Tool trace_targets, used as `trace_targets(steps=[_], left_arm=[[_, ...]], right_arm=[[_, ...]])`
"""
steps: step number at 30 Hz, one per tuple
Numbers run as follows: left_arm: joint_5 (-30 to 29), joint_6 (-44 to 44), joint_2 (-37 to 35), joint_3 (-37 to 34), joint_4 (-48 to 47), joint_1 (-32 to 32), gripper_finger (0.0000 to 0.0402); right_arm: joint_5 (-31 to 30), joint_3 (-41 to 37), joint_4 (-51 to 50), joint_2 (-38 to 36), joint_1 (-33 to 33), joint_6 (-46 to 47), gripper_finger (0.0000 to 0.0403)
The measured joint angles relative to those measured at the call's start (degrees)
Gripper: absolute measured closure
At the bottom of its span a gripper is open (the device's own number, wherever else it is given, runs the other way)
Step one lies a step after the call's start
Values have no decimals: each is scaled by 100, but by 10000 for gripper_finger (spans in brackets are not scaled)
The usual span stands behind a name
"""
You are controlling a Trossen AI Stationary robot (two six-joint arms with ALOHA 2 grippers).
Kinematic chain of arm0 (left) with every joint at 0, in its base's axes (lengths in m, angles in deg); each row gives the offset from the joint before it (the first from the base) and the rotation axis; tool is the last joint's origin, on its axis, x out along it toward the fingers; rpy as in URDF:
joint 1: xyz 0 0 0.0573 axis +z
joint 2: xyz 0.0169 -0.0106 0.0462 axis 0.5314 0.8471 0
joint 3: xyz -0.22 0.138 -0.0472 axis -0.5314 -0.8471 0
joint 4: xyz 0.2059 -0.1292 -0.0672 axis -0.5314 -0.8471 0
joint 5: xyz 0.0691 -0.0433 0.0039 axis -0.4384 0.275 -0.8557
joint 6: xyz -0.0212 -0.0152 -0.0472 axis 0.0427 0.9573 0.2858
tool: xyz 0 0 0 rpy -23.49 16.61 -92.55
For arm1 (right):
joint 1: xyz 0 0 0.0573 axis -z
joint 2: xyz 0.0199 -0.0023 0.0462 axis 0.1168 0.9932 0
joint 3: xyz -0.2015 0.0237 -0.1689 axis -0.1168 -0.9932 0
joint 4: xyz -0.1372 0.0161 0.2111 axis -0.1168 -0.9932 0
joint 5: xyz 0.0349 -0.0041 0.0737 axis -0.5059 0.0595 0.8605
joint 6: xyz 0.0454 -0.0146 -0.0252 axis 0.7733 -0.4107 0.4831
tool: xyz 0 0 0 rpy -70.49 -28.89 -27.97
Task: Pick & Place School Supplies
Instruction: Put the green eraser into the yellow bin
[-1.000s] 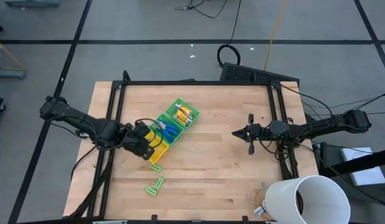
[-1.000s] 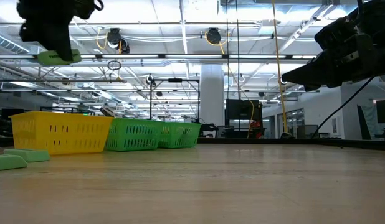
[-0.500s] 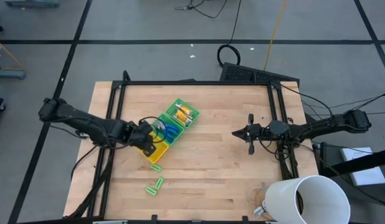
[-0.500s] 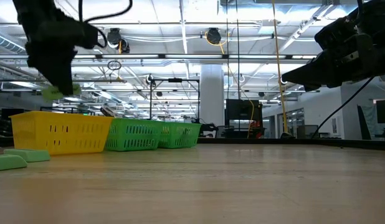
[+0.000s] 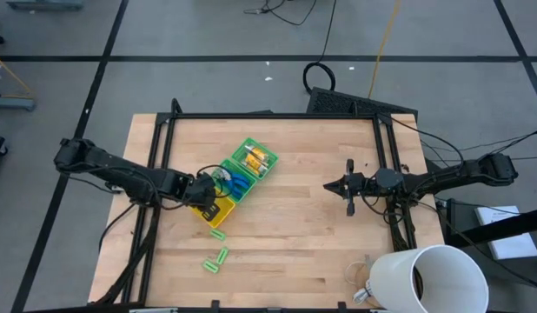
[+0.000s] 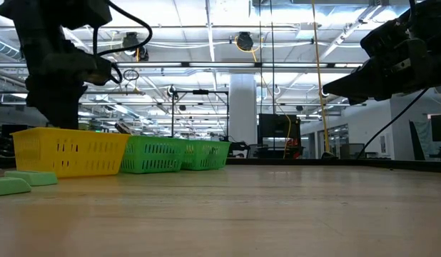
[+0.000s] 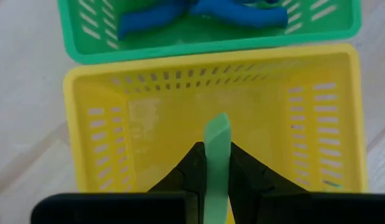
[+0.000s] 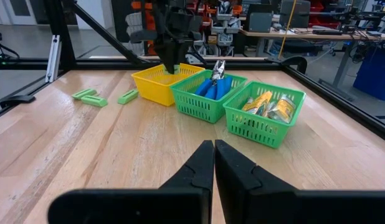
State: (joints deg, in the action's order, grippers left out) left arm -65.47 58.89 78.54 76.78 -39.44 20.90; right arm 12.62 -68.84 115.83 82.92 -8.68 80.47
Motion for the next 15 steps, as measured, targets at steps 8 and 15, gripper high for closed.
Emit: trace_targets(steps=[8,15], left_arm=[[-155,69,0,-25,59,0,365],[-302,61,0,-25,111,0,363]], right_arm=[[-2,-2,-1,0,0,-2,394],[-1,0,0,0,2,-2,394]])
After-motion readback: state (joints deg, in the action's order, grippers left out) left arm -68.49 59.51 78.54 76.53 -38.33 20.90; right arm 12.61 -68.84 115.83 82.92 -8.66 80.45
